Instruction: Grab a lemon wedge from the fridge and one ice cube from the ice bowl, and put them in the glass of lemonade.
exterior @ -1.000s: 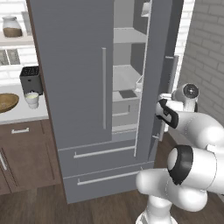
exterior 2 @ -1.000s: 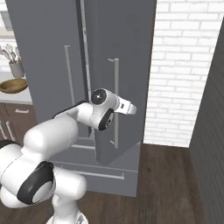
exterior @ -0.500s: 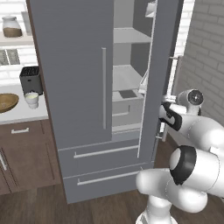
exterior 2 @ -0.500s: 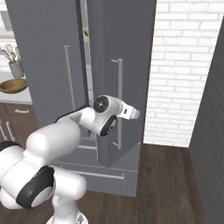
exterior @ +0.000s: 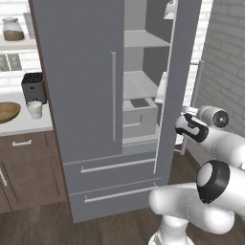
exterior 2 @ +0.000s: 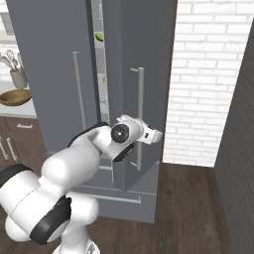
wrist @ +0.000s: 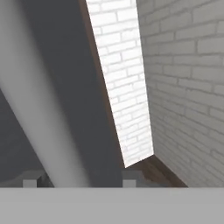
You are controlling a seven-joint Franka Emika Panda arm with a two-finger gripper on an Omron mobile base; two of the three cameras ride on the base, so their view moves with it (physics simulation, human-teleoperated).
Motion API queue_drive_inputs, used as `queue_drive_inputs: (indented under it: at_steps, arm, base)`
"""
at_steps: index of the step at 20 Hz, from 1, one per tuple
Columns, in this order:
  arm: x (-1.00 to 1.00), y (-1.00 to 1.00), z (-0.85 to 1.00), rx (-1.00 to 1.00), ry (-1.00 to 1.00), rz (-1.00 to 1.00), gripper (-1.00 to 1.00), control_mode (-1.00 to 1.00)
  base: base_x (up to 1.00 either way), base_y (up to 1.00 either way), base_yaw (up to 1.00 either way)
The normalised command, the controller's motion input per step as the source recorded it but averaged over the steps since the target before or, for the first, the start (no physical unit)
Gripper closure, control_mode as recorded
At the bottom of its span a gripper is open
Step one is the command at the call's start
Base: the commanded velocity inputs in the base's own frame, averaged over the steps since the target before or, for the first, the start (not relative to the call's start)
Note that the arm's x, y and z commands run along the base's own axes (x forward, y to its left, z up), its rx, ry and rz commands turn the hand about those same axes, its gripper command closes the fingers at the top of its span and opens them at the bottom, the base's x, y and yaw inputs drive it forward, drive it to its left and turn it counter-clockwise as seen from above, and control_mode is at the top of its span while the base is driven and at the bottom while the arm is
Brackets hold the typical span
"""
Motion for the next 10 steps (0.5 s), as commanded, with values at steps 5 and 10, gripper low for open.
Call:
queue_drive_inputs:
  at_steps: [5, 10]
  arm:
    - [-0.26, -0.26, 0.66, 0.0, 0.0, -0.01, -1.0, -1.0]
    - [-0.66, -0.36, 0.8, 0.05, -0.06, 0.0, -1.0, -1.0]
  base:
    - [0.0, 0.0, 0.0]
    - [0.0, 0.0, 0.0]
